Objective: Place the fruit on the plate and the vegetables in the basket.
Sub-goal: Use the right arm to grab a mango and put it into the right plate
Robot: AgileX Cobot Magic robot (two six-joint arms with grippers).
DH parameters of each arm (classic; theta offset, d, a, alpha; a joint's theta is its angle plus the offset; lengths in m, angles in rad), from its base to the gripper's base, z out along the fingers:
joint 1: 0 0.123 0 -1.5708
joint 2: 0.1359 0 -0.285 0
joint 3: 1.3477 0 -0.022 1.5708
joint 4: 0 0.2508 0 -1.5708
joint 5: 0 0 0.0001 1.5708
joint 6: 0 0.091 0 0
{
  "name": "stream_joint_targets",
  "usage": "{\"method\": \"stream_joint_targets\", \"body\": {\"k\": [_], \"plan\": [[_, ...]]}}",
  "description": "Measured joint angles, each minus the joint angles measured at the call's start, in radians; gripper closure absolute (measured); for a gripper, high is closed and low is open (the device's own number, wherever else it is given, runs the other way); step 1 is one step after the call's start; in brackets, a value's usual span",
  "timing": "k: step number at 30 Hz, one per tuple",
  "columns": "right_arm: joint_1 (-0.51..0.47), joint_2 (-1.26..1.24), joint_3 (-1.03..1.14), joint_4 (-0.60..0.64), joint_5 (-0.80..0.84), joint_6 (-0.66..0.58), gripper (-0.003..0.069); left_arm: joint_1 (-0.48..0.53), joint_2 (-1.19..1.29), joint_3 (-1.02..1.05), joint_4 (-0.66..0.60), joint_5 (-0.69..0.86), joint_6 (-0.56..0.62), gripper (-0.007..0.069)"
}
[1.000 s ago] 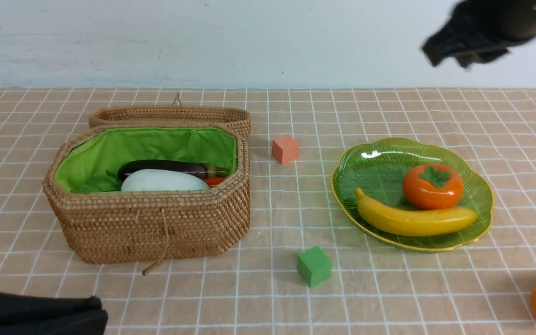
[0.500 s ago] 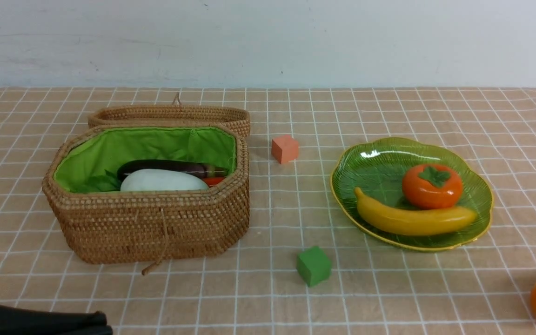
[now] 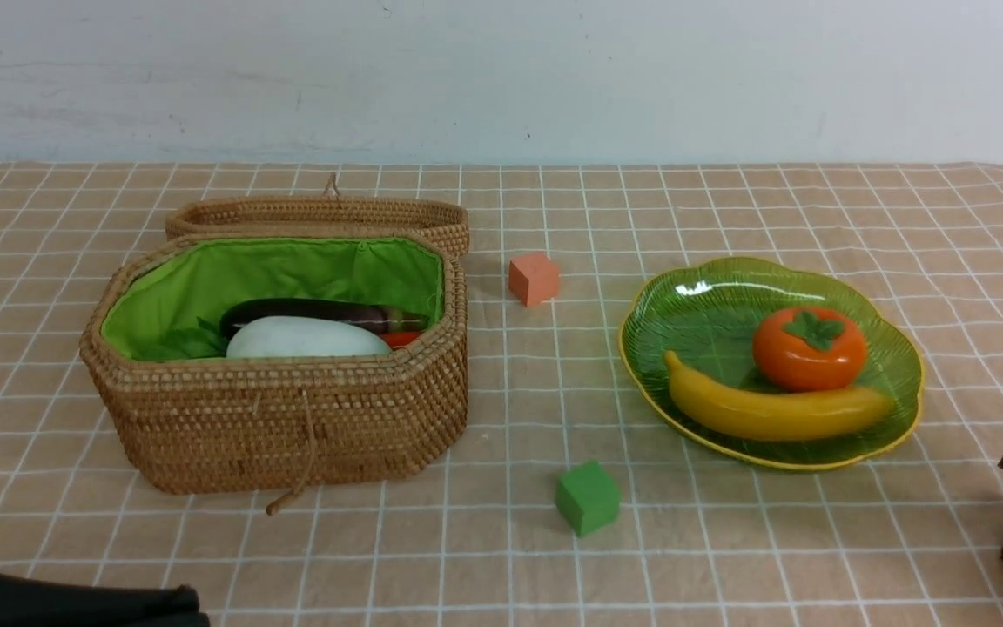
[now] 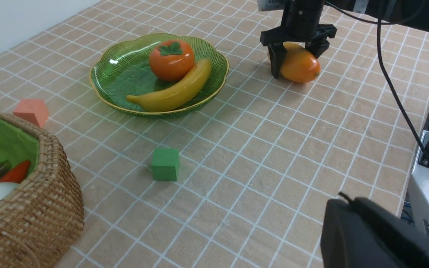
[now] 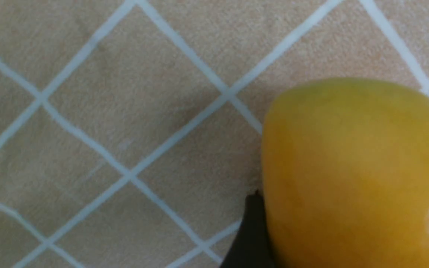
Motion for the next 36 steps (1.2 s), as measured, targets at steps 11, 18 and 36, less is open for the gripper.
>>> {"method": "stream_joint_targets", "body": {"k": [11, 18, 36], "plan": [[0.334, -0.071, -0.280, 0.312, -0.177, -0.452, 0.0081, 0.000, 0.010, 0.000, 0.000, -0.038, 0.000, 0.0634], [0.453, 0.105, -0.414, 0.325, -0.335, -0.623, 0.0081, 0.000, 0.012, 0.000, 0.000, -0.051, 0.000, 0.0631], [0.448, 0.077, -0.502, 0.273, -0.208, -0.581, 0.0090, 0.000, 0.012, 0.000, 0.001, -0.130, -0.029, 0.0627]]}}
